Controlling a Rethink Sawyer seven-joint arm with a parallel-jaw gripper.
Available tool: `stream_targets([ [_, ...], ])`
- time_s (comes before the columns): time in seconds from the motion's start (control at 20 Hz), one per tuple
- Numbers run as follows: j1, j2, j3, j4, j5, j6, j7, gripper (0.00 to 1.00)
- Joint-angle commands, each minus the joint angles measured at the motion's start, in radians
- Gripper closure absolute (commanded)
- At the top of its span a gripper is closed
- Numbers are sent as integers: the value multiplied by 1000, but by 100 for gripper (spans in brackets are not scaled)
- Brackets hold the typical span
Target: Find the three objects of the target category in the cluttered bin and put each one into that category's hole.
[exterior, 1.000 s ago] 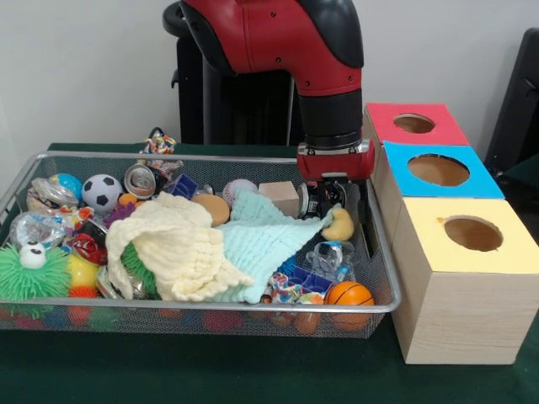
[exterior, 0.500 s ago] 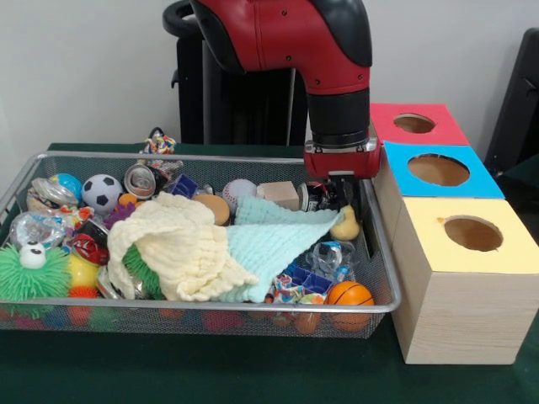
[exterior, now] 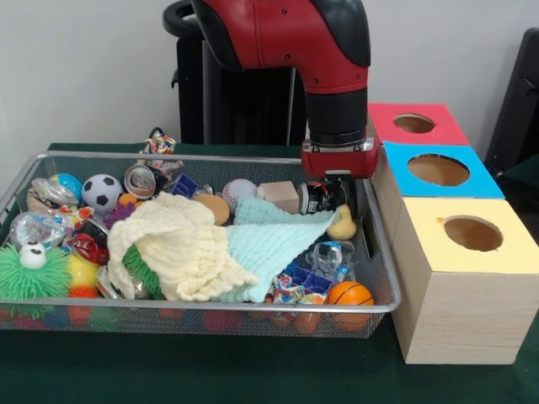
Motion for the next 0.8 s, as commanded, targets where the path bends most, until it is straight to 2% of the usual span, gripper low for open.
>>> stream_targets([
  [0.05, 13, -3, 3, -85, -11, 59, 77, 100],
  [0.2, 22, -58, -20, -72, -15, 111, 54, 100],
  [0.35, 4, -161, -35, -60, -25, 254, -9, 100],
  [0.45, 3, -199, -48, -82, -36, 329, -49, 100],
  [0.65, 23, -203, -71, -131, -85, 331, -63, 100],
  [0.8, 30, -193, -72, -145, -106, 323, -30, 100],
])
